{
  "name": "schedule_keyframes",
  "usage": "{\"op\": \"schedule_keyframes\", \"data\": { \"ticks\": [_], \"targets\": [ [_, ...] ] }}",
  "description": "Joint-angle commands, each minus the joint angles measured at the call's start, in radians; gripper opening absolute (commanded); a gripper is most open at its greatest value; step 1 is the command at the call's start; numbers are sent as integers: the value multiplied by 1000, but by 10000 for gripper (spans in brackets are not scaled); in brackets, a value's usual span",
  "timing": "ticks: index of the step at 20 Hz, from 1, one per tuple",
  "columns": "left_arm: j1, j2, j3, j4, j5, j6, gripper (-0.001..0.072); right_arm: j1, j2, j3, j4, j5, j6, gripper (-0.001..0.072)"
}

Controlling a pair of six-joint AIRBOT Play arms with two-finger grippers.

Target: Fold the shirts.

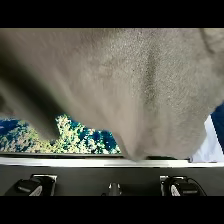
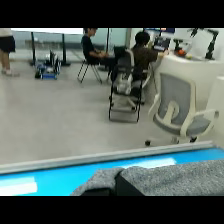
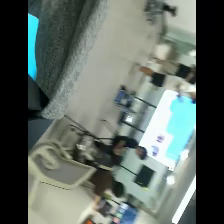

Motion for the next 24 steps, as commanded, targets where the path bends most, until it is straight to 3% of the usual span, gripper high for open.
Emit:
{"op": "schedule_keyframes", "data": {
  "ticks": [1, 4, 7, 10, 13, 15, 16, 17, 18, 19, 22, 24],
  "targets": [
    [1, -137, -11, 30, -133, -2, 21, -1, -138, 5, -85, 148, -1, 19],
    [1, -309, -130, 30, -131, -1, 21, -1, -382, 4, -119, 248, -21, 19],
    [1, -527, -246, 29, -105, 1, 21, -1, -662, 4, -94, 139, 25, 19],
    [2, -741, -259, 8, -90, -3, 22, 0, -869, 4, 49, 39, 186, 21],
    [2, -869, -259, -63, -90, -38, 23, 7, -1013, 4, 225, 76, 206, 21],
    [2, -905, -259, -106, -90, -45, 28, 23, -1064, 4, 262, 102, 206, 21],
    [4, -906, -258, -109, -93, -44, 110, 33, -1075, 4, 257, 93, 200, 69],
    [13, -904, -245, -109, -116, -32, 322, 32, -1072, 5, 264, 100, 170, 289],
    [32, -904, -216, -109, -163, 14, 582, 23, -1059, 7, 269, 126, 116, 471],
    [62, -904, -172, -109, -235, 61, 655, 16, -1037, 7, 275, 177, 65, 485],
    [198, -870, -123, -113, -460, 90, 652, -47, -992, 4, 268, 491, -95, 491],
    [282, -783, -254, -132, -494, 82, 651, -87, -982, -60, 262, 628, -118, 487]
  ]
}}
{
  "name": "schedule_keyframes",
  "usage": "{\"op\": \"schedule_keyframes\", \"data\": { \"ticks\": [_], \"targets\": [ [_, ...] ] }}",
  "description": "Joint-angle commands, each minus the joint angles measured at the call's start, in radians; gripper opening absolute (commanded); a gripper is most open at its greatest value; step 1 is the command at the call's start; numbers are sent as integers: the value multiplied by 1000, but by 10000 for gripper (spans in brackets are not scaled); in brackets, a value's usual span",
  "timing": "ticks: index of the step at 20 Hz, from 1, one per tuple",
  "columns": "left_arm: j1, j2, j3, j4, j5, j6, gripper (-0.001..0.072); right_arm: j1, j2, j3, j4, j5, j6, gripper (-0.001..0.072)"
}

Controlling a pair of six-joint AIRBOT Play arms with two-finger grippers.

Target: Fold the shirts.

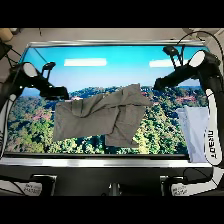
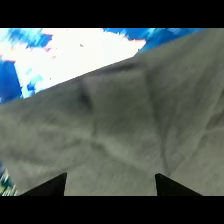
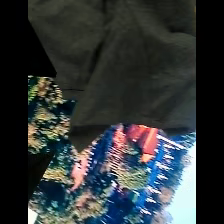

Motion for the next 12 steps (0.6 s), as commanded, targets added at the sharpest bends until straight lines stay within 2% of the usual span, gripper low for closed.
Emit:
{"op": "schedule_keyframes", "data": {
  "ticks": [1, 3, 6, 9, 12],
  "targets": [
    [135, 127, -183, -26, -130, 21, 651, -56, 41, -132, 10, 245, -95, 486],
    [192, 268, -469, -26, -48, 45, 651, -50, 114, -358, 64, 164, -100, 485],
    [276, 400, -789, -26, 105, 67, 651, -29, 198, -618, 192, 70, -189, 488],
    [307, 397, -888, -28, 188, 95, 651, -11, 209, -698, 198, 59, -196, 489],
    [290, 369, -894, -118, 249, 132, 651, -12, 208, -704, 196, 22, -196, 490]
  ]
}}
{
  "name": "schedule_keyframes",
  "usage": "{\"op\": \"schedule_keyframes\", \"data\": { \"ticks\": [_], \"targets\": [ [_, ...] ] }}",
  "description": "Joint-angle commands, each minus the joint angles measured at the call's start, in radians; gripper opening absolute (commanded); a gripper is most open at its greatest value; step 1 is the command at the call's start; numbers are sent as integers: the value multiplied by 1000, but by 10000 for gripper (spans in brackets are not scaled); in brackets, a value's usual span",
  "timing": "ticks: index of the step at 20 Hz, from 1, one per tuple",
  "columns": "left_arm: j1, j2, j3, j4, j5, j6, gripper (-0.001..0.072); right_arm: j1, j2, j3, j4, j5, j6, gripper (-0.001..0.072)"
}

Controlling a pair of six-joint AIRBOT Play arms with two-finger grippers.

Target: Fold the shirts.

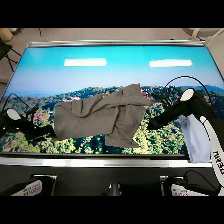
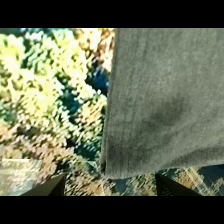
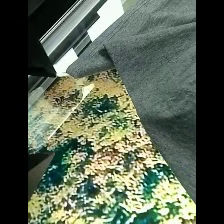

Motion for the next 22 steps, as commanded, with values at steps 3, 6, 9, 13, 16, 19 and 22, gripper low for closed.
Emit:
{"op": "schedule_keyframes", "data": {
  "ticks": [3, 6, 9, 13, 16, 19, 22],
  "targets": [
    [-28, -30, -60, -106, 127, 37, 649, 5, -3, -48, 23, -62, -10, 490],
    [-60, -47, -60, -107, 164, 14, 501, 5, -38, -49, 57, -72, -7, 551],
    [-73, -46, -60, -106, 161, 16, 70, 5, -70, -69, 189, -155, -7, 633],
    [-72, -26, -58, -105, 160, 19, 22, 5, -127, -113, 304, -228, -8, 626],
    [-72, 7, -58, -106, 160, 19, 22, 18, -162, -114, 334, -279, -3, 595],
    [-72, 39, -58, -106, 160, 19, 22, 100, -174, -113, 332, -378, 68, 538],
    [-72, 74, -38, -105, 153, 20, 21, 111, -168, -92, 333, -358, 115, 20]
  ]
}}
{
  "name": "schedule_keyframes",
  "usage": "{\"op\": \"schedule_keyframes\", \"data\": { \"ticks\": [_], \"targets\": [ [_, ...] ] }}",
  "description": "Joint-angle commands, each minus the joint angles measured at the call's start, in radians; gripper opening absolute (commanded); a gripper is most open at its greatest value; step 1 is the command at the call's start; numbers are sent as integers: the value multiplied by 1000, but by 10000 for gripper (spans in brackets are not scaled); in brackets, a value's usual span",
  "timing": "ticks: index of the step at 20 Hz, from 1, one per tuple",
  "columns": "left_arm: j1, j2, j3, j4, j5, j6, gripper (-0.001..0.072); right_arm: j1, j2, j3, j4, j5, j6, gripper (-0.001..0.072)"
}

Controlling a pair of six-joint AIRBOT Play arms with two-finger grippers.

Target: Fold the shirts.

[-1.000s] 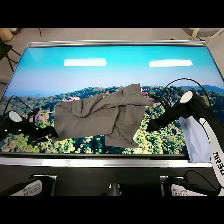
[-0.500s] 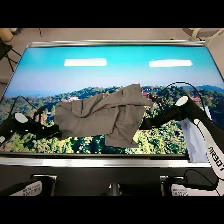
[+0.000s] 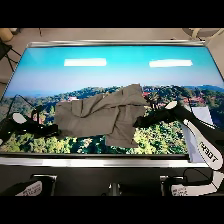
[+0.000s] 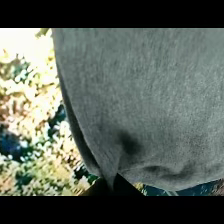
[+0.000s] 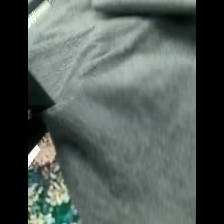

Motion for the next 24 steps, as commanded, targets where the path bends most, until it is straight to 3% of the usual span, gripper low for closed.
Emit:
{"op": "schedule_keyframes", "data": {
  "ticks": [1, 3, 6, 9, 11, 13, 16, 21, 24],
  "targets": [
    [1, 53, 44, -8, -6, 2, 21, 14, 12, 43, 7, 27, 26, 21],
    [1, 123, 159, -8, -5, 1, 20, -15, 77, 144, -47, 108, -36, 18],
    [1, 275, 497, -8, 16, 0, 20, -83, 279, 434, -196, 155, -45, 17],
    [1, 415, 921, 34, 130, 0, 20, -146, 532, 806, -411, 38, -60, 18],
    [1, 486, 1135, 138, 187, -69, 20, -148, 703, 969, -624, -72, -98, 17],
    [1, 542, 1197, 156, 183, -163, 20, -148, 846, 985, -732, -131, -108, 17],
    [1, 583, 1196, 126, 155, -162, 20, -148, 942, 985, -750, -55, -92, 17],
    [1, 566, 1195, 116, 54, -154, 20, -148, 935, 985, -755, 31, -54, 17],
    [1, 505, 1194, 133, -119, -108, 21, -148, 865, 985, -756, 209, 2, 17]
  ]
}}
